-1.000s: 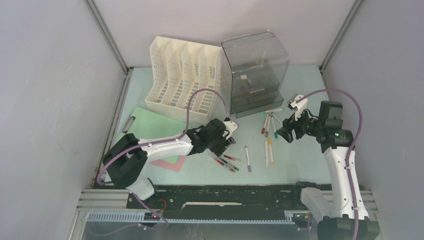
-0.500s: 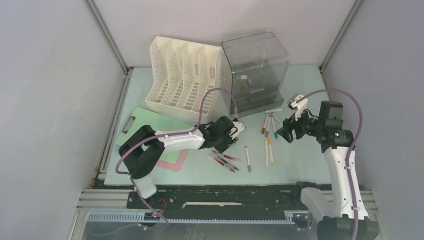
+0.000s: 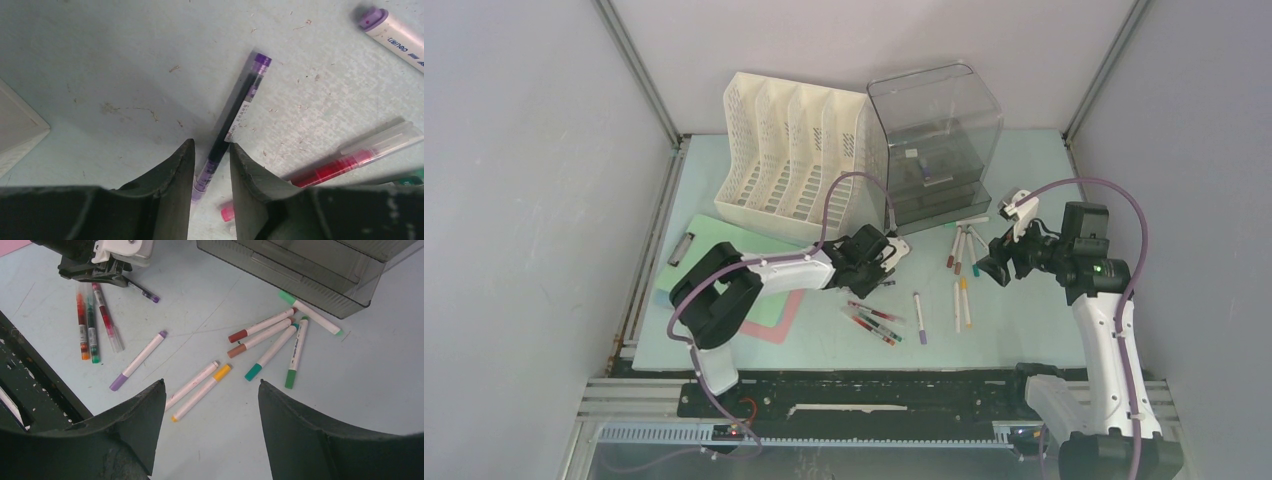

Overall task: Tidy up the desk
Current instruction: Pick up the stationery from the center of the board.

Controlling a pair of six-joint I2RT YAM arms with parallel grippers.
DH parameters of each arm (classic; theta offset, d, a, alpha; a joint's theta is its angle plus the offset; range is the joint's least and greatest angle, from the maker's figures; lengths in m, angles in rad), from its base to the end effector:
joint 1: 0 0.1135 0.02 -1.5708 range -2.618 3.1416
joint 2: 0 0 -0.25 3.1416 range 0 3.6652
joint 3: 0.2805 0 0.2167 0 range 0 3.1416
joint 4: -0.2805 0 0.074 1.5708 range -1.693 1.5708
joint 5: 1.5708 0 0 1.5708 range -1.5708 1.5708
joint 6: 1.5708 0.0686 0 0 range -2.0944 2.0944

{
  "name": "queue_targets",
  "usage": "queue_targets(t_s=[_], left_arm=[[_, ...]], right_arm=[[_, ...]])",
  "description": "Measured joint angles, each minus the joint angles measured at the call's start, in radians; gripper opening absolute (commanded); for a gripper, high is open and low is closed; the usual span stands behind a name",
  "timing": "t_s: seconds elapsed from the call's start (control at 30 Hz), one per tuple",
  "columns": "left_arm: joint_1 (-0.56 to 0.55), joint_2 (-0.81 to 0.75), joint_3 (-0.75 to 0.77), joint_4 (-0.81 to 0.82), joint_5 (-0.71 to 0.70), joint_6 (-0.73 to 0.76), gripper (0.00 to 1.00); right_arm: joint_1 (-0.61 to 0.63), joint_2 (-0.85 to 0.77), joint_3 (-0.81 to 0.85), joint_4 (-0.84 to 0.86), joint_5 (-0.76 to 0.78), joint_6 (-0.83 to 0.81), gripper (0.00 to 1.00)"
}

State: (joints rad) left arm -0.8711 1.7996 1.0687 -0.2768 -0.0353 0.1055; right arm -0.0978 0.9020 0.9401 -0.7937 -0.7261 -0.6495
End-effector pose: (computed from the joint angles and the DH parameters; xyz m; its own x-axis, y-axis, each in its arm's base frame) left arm 0.2259 -0.2646 0.1421 -0.4623 0.7126 -0.5277 0.8056 0.5862 0.0859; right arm 0.1657 0.0295 0.2916 -0.2968 -0.4253 -0.8550 -0.7376 0.6708 -0.0776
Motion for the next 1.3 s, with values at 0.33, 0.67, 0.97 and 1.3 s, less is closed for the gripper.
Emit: queue_targets(t_s=[0.33,0.67,0.97,1.3], left_arm=[[0.009,0.027,0.027,0.006,0.008,-0.004,0.22],[0.009,0.040,0.028,0.057,0.003,-0.049,0.00],[0.010,-0.035,-0.131,0.277,0.003,-0.134,0.00],[-0.004,-0.201,-0.299,0.559,0.015,-0.259,0.00]], right_arm=[[0.011,0.003,0.000,-0.001,0.003,-0.003,0.75],[0.022,0.011,0.000,-0.002,0.003,-0.008,0.76],[0.026,0.012,0.000,-0.002,-0.026,-0.008,0.76],[0.028,0.023,0.000,-0.003,-0.160,0.002,0.76]])
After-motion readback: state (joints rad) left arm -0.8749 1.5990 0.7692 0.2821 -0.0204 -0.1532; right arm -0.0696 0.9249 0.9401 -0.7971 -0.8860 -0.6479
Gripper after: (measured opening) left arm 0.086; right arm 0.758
